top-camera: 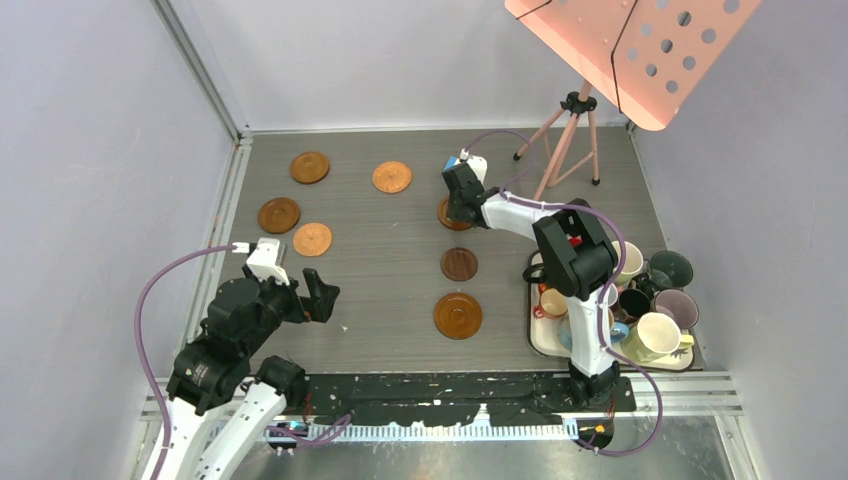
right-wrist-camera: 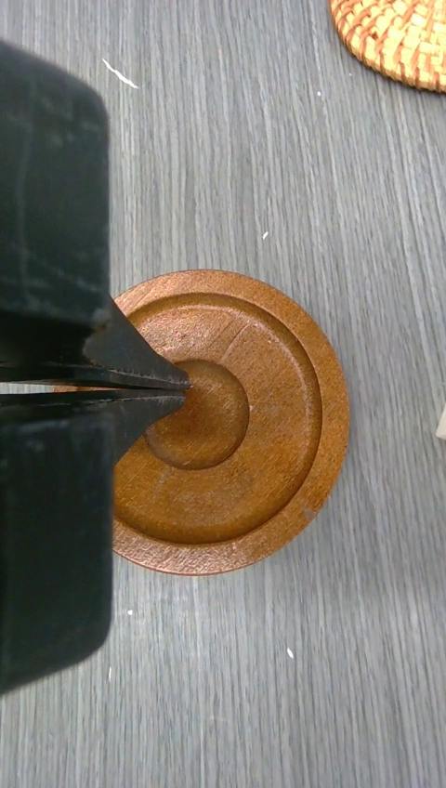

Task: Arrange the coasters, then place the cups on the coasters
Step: Move the coaster to the center of the board.

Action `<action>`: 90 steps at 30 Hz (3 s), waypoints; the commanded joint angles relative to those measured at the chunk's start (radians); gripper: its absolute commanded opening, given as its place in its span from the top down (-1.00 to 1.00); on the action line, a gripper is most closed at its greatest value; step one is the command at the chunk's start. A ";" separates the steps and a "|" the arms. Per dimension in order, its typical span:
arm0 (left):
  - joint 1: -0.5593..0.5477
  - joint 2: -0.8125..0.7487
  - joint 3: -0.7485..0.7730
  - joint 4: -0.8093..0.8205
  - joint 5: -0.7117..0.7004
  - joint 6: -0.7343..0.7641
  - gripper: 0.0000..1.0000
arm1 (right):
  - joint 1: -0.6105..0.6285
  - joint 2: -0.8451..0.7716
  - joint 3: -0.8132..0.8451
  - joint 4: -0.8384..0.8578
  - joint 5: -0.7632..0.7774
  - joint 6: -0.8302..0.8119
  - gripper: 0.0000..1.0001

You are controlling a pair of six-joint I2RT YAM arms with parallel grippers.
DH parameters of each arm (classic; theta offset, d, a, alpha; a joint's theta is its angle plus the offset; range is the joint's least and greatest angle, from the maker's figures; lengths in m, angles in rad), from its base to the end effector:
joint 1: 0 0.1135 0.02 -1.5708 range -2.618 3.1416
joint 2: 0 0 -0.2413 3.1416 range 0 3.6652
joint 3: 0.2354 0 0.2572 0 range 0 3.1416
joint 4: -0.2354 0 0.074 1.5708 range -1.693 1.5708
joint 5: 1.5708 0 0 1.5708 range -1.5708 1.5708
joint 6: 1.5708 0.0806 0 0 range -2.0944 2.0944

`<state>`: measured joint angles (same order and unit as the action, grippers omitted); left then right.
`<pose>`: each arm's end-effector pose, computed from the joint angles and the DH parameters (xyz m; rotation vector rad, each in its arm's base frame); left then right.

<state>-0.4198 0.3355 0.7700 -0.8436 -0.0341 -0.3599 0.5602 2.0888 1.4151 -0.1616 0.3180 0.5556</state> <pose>0.1249 -0.0527 0.2912 0.0377 2.0100 -0.4697 0.4144 0.2302 0.1023 0.1400 2.3538 0.1599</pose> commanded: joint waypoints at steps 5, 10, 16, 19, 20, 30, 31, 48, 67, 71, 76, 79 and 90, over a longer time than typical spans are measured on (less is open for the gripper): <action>-0.004 0.013 0.002 0.014 -0.010 -0.003 -0.99 | 0.043 0.034 0.051 0.022 -0.093 0.046 0.90; -0.004 0.011 0.002 0.014 -0.013 -0.004 -0.99 | 0.066 0.075 0.092 0.028 -0.134 0.072 0.89; -0.004 0.008 0.002 0.012 -0.016 -0.004 -0.99 | 0.100 0.108 0.136 0.027 -0.153 0.107 0.90; -0.004 0.010 0.002 0.014 -0.017 -0.004 -0.99 | 0.114 0.124 0.154 0.028 -0.163 0.131 0.89; -0.004 0.011 0.002 0.013 -0.017 -0.004 -0.99 | 0.123 0.130 0.161 0.028 -0.165 0.137 0.89; -0.004 0.018 0.001 0.012 -0.016 -0.005 -0.99 | 0.149 0.106 0.204 0.010 -0.168 0.122 0.90; -0.004 0.021 0.001 0.011 -0.017 -0.005 -0.99 | 0.148 0.087 0.213 0.004 -0.168 0.105 0.90; -0.004 0.038 0.005 0.006 -0.035 -0.008 -0.99 | 0.130 -0.357 -0.160 -0.067 -0.059 -0.086 -0.29; -0.004 0.028 0.003 0.011 -0.027 -0.005 -0.99 | 0.114 -0.454 -0.398 -0.122 -0.058 -0.080 -0.74; -0.004 0.032 0.005 0.009 -0.022 -0.005 -0.99 | 0.113 -0.456 -0.436 -0.097 -0.077 -0.064 -0.76; -0.004 0.025 0.003 0.011 -0.020 -0.005 -0.99 | 0.113 -0.450 -0.463 -0.053 -0.111 -0.057 -0.76; -0.004 0.023 0.002 0.012 -0.020 -0.005 -0.99 | 0.113 -0.446 -0.477 -0.038 -0.120 -0.053 -0.75; -0.004 0.030 0.003 0.012 -0.013 -0.005 -0.99 | 0.114 -0.401 -0.475 0.032 -0.191 -0.043 -0.68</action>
<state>-0.4198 0.3645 0.7700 -0.8474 -0.0593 -0.3626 0.6765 1.6764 0.9253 -0.1902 0.1547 0.5007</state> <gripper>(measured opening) 0.994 0.847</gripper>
